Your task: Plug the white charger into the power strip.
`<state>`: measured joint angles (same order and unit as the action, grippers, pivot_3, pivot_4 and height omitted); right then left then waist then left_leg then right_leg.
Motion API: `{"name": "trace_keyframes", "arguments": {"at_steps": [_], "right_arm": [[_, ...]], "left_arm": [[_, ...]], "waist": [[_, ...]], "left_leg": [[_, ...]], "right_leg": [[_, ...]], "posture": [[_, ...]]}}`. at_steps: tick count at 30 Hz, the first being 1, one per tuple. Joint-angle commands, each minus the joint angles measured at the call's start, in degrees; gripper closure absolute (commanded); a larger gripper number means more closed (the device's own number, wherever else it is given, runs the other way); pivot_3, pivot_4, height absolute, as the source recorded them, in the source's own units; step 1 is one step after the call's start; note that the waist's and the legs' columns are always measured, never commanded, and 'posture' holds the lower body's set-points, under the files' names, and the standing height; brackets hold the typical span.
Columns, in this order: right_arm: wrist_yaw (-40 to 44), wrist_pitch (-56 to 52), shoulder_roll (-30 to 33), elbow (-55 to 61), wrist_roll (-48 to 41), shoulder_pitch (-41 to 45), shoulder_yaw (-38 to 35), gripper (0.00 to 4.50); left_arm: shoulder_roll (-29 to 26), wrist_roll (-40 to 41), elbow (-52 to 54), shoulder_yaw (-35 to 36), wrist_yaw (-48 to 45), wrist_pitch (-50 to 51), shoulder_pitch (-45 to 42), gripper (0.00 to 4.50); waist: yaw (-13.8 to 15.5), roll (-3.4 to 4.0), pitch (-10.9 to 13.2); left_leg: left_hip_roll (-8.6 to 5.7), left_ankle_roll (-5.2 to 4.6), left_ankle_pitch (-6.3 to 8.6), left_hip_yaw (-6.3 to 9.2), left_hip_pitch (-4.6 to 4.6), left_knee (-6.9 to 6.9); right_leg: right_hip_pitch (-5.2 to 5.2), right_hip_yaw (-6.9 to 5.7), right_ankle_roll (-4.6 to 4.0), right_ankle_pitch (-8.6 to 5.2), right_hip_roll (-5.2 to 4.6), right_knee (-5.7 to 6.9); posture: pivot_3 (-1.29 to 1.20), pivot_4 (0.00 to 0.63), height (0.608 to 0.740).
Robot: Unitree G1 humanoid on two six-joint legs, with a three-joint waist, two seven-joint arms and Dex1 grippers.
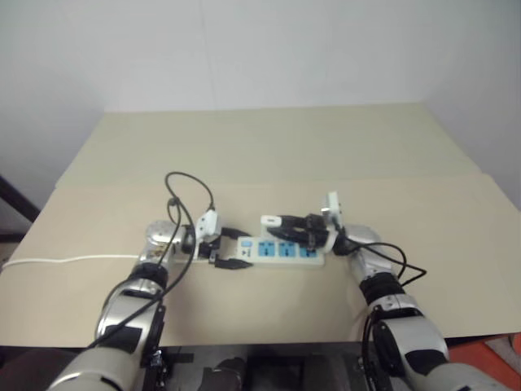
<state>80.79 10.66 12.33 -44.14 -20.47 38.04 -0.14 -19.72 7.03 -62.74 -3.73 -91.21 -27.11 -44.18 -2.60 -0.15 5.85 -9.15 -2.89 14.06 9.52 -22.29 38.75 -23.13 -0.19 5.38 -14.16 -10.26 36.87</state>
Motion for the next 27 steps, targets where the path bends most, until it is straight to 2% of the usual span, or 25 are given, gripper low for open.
{"name": "trace_keyframes", "arguments": {"at_steps": [1,27], "right_arm": [[-0.14,-1.07,0.16,0.48,1.73,-1.48,1.44,3.40],[-1.73,-1.25,-1.68,2.35,2.75,-3.82,3.41,3.40]], "left_arm": [[-1.00,-1.71,0.16,-1.28,-0.85,-0.03,0.62,1.24],[-1.34,-1.71,0.27,-1.22,-0.67,-0.12,0.71,1.24]], "waist": [[0.00,0.00,0.00],[-0.07,-0.01,0.00]], "left_leg": [[0.00,0.00,0.00,0.00,0.00,0.00],[0.05,-0.03,0.12,0.00,0.19,-0.03]], "right_leg": [[0.00,0.00,0.00,0.00,0.00,0.00],[-0.02,0.05,0.00,0.00,0.09,-0.10]], "posture": [[0.00,0.150,0.740],[0.00,0.150,0.740]]}}
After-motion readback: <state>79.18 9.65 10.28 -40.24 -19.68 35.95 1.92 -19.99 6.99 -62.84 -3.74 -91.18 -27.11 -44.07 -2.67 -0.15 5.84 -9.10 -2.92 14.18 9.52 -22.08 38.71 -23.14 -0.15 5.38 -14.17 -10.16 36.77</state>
